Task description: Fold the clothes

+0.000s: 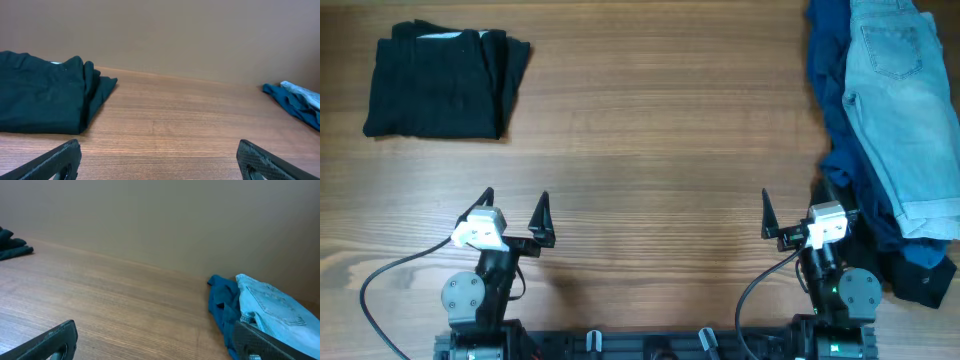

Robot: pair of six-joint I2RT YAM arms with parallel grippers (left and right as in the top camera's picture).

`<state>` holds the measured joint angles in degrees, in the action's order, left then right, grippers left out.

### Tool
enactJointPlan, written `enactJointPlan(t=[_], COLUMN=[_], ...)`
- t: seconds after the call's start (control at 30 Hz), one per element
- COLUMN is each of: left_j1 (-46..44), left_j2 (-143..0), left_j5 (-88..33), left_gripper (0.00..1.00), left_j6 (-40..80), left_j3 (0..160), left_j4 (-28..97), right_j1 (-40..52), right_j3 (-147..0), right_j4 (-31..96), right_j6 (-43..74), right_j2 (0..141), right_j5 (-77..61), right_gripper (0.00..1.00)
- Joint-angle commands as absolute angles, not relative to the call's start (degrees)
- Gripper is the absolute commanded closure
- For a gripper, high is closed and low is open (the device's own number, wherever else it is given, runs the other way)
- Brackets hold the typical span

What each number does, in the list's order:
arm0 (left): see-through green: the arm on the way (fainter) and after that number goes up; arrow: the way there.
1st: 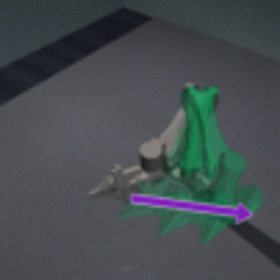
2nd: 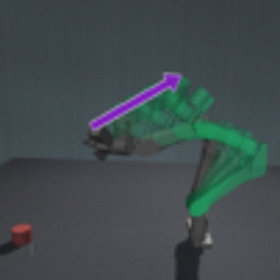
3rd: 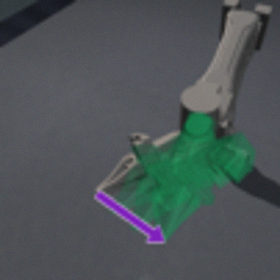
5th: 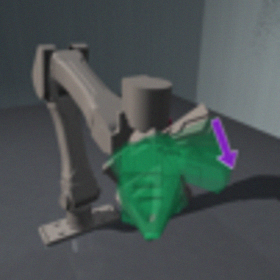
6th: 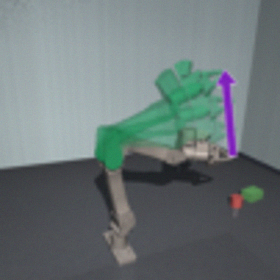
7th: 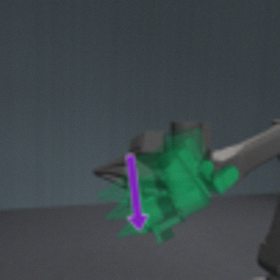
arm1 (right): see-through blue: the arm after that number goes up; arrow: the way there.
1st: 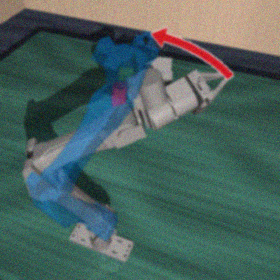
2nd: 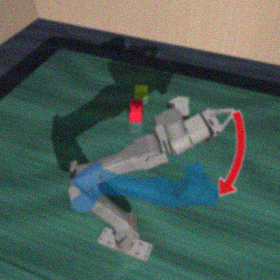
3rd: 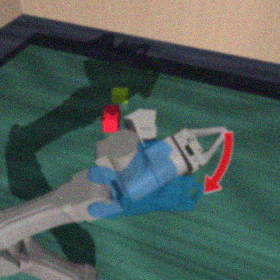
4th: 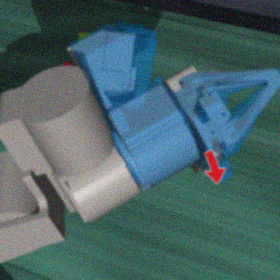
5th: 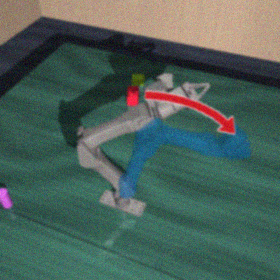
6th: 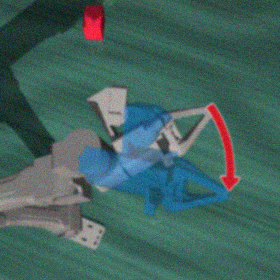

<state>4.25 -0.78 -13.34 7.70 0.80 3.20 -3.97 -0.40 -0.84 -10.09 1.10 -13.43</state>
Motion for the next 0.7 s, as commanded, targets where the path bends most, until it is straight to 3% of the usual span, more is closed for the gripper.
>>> enactJointPlan(t=[0.0,0.67], left_j1=[4.7,4.7], left_j2=[-0.4,-0.4], left_j5=[-13.0,-13.0], left_gripper=[0.0,0.0], left_j6=[8.2,8.2], left_j3=[0.3,0.3], left_j4=[3.2,3.2], right_j1=[-4.3,-4.3], right_j3=[-0.3,-0.3], right_j4=[-1.0,-1.0], right_j6=[-8.9,-8.9], right_j2=[0.3,0.3], right_j5=[-12.4,-12.4], right_gripper=[0.0,0.01])
